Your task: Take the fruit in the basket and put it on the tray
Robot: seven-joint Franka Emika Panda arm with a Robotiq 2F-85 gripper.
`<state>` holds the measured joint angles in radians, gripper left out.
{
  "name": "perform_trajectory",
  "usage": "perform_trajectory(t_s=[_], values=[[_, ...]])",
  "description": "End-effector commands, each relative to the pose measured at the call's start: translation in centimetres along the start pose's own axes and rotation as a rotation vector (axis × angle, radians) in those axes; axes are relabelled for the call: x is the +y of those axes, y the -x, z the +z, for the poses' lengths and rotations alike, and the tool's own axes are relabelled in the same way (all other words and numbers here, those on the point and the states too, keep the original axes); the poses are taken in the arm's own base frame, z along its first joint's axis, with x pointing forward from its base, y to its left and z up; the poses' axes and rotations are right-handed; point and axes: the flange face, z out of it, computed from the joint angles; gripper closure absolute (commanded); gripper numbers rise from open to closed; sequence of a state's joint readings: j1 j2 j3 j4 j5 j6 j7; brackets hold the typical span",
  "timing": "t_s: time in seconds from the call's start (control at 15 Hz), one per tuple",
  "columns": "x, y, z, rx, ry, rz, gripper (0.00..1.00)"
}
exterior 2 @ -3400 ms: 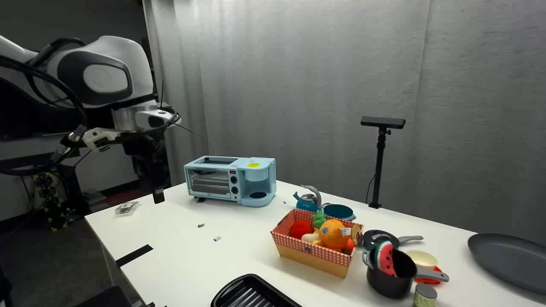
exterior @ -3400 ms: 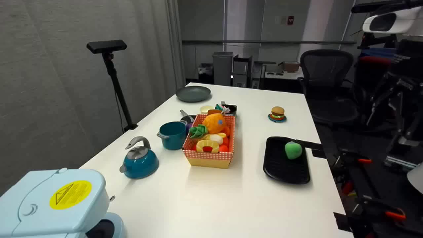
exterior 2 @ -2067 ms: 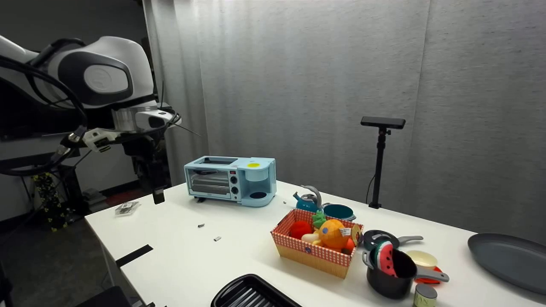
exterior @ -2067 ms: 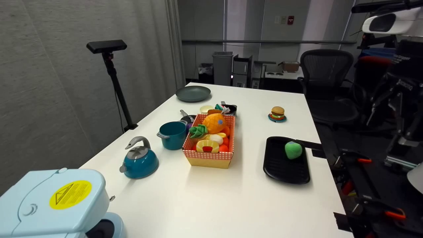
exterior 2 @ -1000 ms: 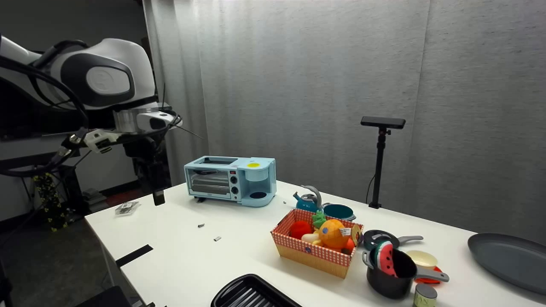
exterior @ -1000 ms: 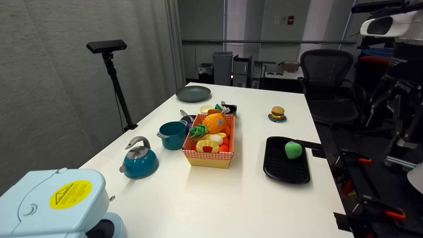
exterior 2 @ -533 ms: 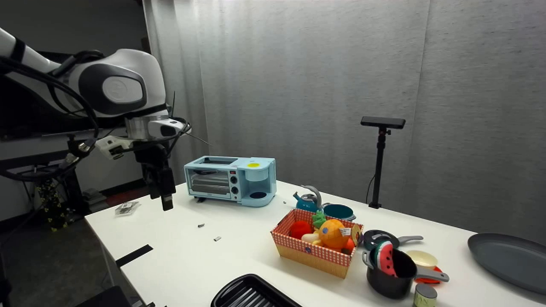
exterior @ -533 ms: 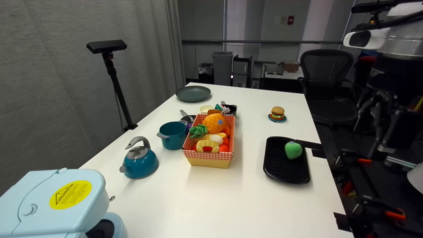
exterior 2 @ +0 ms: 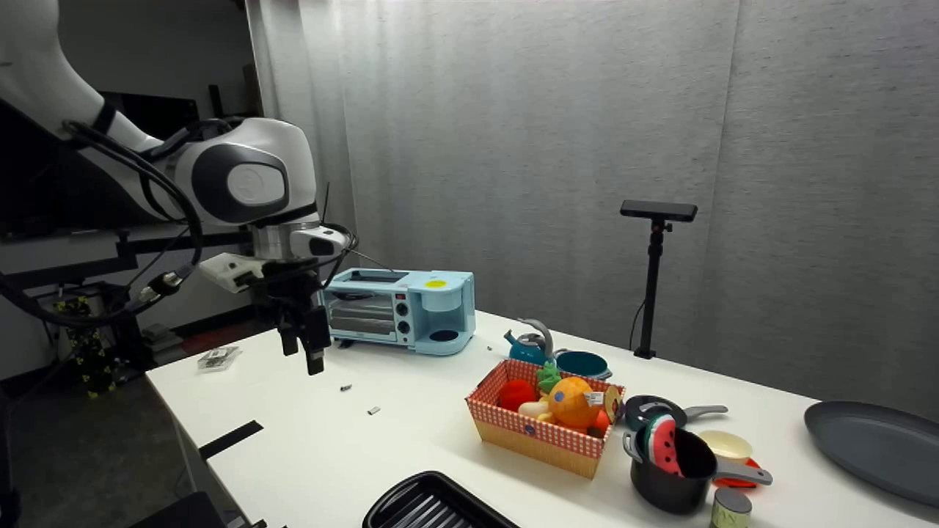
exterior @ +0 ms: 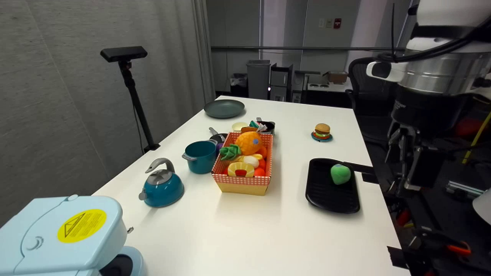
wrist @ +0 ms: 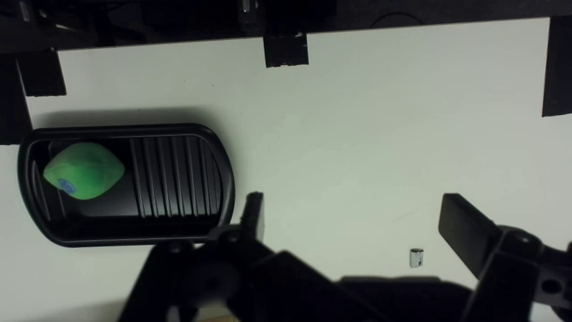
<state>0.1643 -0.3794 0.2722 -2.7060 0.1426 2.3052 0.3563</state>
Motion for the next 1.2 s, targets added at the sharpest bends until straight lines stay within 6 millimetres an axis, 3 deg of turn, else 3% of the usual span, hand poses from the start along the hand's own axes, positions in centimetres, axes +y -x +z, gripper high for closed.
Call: perform_trajectory(t_s=[0.0,1.13], values=[[0.1,-3.4,0.6,-0.008,-0.003,-0.009,0.0],[2.6,-14.8,1.4,-0.01,-0.021,0.09,0.0]])
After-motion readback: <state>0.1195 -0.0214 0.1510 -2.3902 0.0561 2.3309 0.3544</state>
